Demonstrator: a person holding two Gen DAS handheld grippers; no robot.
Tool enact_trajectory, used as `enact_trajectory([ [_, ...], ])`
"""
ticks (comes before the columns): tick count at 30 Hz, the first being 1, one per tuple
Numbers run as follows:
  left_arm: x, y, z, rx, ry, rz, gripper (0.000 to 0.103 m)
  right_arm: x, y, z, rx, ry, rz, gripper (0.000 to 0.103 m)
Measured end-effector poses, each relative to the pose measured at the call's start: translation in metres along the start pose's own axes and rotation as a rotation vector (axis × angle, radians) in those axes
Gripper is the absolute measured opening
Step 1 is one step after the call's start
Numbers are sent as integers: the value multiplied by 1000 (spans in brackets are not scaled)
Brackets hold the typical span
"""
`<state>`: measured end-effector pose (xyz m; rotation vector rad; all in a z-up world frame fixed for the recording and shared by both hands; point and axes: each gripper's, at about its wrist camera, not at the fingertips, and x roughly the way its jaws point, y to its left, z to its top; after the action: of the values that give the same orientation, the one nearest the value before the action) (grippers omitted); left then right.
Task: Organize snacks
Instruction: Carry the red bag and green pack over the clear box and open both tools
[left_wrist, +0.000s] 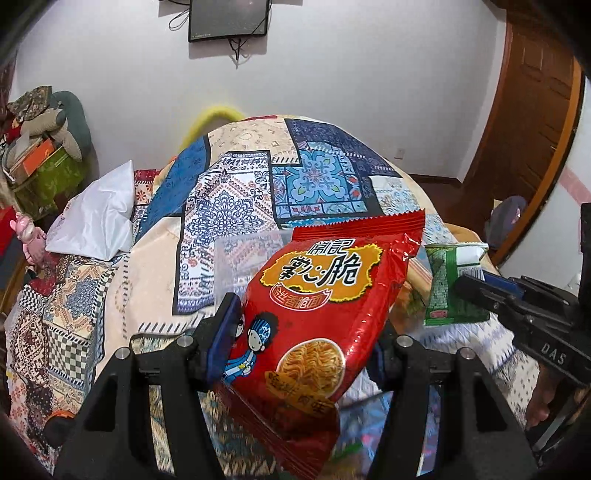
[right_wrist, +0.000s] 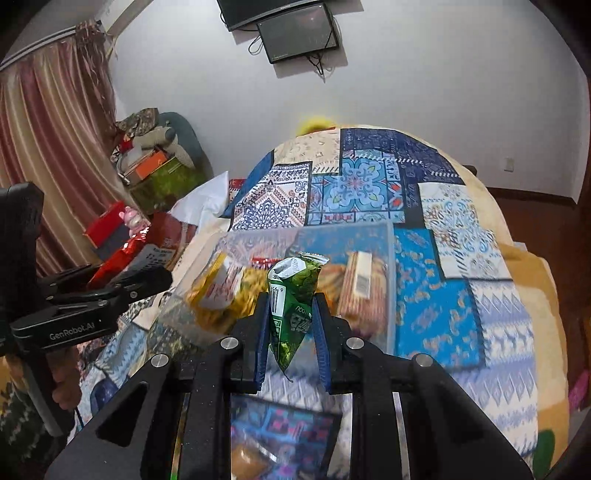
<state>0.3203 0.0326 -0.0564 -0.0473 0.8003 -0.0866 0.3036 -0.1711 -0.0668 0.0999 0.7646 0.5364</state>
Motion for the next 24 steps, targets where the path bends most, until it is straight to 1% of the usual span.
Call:
enact_trajectory([
  [2, 11, 0, 6, -3, 3, 11, 60, 9, -1, 6, 3, 4, 9, 20],
  [6, 34, 0, 15, 1, 7, 64, 60, 28, 0, 15, 1, 14, 18, 20],
  [11, 57, -3, 17, 7, 44, 65, 60, 50, -2, 20, -1, 41, 7, 20],
  [13, 62, -5, 14, 10, 62, 59, 60, 56, -3, 20, -5, 58, -2, 23],
  [14, 64, -6, 13, 10, 75, 57, 61, 57, -4, 19, -4, 64, -7, 23],
  [15, 66, -7, 12, 9, 90, 50, 64, 57, -5, 18, -5, 68, -15, 23],
  [16, 67, -8, 11, 7, 100, 47, 68, 57, -5, 17, -9, 71, -24, 23],
  [17, 67, -8, 10, 2, 105, 41, 73, 56, -5, 17, -15, 75, -30, 23],
  [19, 62, -9, 9, -4, 103, 22, 74, 52, -5, 16, -25, 74, -49, 32],
  [20, 60, -11, 8, -2, 101, 15, 74, 49, -5, 16, -27, 70, -53, 34],
  [21, 56, -12, 8, 1, 98, 5, 74, 45, -5, 16, -30, 64, -55, 36],
  [24, 41, -15, 7, 3, 86, -10, 74, 33, -3, 15, -44, 61, -60, 36],
])
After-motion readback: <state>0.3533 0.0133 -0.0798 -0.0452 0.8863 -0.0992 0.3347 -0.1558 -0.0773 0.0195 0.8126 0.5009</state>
